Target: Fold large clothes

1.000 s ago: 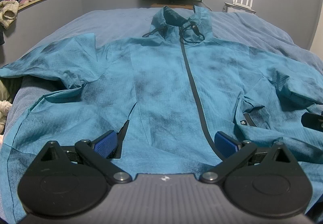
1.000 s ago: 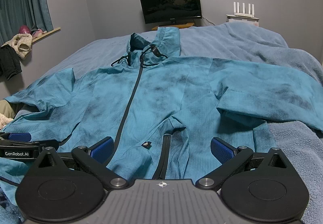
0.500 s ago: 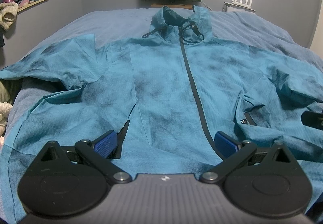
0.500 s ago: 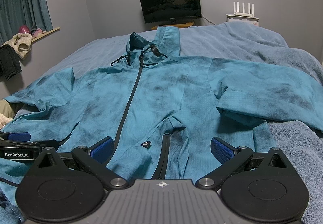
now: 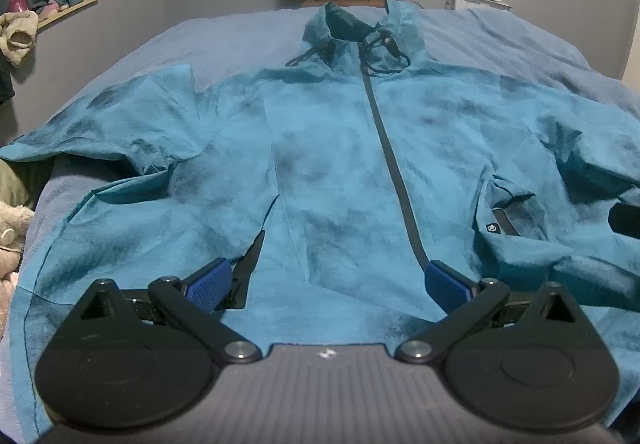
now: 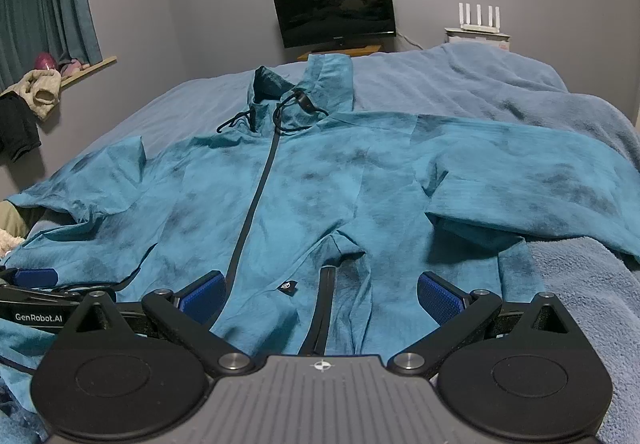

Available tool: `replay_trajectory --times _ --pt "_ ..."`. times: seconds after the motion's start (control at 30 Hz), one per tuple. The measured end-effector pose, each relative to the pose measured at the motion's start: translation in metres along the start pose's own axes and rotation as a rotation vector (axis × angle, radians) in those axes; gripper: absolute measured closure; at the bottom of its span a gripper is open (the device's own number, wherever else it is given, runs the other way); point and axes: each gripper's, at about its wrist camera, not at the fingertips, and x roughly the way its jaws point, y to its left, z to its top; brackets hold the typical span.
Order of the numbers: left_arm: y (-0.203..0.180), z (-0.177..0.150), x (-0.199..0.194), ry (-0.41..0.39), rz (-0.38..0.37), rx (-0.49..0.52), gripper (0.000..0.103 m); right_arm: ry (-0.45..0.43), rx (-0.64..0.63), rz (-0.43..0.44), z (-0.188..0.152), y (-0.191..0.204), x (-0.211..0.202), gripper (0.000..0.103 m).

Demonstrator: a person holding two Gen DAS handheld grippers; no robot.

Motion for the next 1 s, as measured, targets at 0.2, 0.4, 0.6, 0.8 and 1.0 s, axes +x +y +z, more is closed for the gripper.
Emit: replay_trajectory --times 0.2,0.4,0.6,0.8,1.0 --pt "0.002 0.0 0.005 0.035 -0.031 -0.013 0.0 0.0 0.001 0.0 0.0 0.0 0.001 0.0" --pt "0.0 0.004 0.002 0.028 -0.023 0.001 0.0 0.0 0.002 0.0 0.0 0.0 0.002 0.0" --pt "0.003 0.022 -0.009 -0.062 0.044 0.043 0.0 0.002 0.001 0.0 0.002 -0.001 0.002 0.0" --pt "0.012 0.042 -0.02 -0.157 0.048 0.056 0.0 0.005 0.0 -0.002 -0.002 0.0 0.007 0.0" --pt "0.013 0.044 -0.013 -0.151 0.045 0.065 0.0 0.017 -0.004 -0.009 -0.001 0.005 0.008 0.0"
